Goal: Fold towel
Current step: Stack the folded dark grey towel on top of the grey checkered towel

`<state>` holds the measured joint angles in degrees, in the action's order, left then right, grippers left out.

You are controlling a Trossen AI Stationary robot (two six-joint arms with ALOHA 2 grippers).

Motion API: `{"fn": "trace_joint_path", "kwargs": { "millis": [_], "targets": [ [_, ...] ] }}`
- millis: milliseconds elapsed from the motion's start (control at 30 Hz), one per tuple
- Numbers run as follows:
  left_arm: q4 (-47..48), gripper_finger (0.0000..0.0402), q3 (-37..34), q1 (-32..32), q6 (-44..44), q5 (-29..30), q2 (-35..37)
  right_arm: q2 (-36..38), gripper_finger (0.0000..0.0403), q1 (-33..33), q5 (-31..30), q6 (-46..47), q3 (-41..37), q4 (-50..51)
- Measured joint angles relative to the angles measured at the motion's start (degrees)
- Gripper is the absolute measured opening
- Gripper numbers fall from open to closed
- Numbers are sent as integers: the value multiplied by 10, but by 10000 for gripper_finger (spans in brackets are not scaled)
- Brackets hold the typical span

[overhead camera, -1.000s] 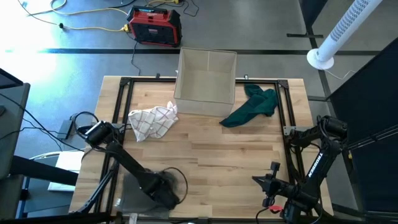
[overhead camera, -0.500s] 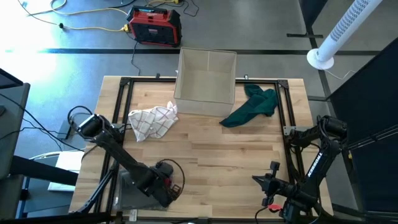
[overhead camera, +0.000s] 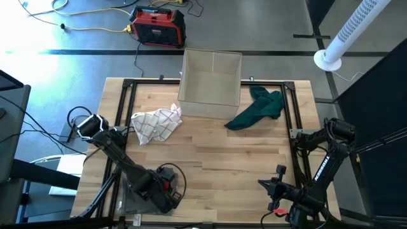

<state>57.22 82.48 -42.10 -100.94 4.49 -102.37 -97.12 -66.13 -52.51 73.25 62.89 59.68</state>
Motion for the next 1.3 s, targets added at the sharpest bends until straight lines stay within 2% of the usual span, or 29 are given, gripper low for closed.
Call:
{"fn": "trace_joint_path", "kwargs": {
  "millis": [100, 300, 467, 600, 733, 867, 1033, 1300],
  "targets": [
    [20, 10, 19, -14, -27, -4, 0, 0, 0, 0, 0, -1, 0, 0],
    [25, 5, 34, -70, -188, -40, 1, 0, 0, 1, 1, -2, 0, 5],
    [46, 20, 35, -133, -287, -55, 1, 0, 0, 1, -4, -2, 0, 5],
    [90, 37, 35, -157, -291, -27, -6, 0, 0, 1, -13, -2, 0, 7],
    [140, 54, 35, -152, -293, -33, -20, 0, 0, 0, -13, -2, 0, 12],
    [148, 76, 35, -137, -276, -49, -28, 0, 0, 0, -13, -2, 0, 16],
    [168, 124, 31, -134, -264, -104, -28, 0, 0, 0, -13, -2, 0, 20],
    [92, 184, -43, -147, -289, -125, -28, 0, 0, 0, -13, 1, 0, 16]
  ]
}}
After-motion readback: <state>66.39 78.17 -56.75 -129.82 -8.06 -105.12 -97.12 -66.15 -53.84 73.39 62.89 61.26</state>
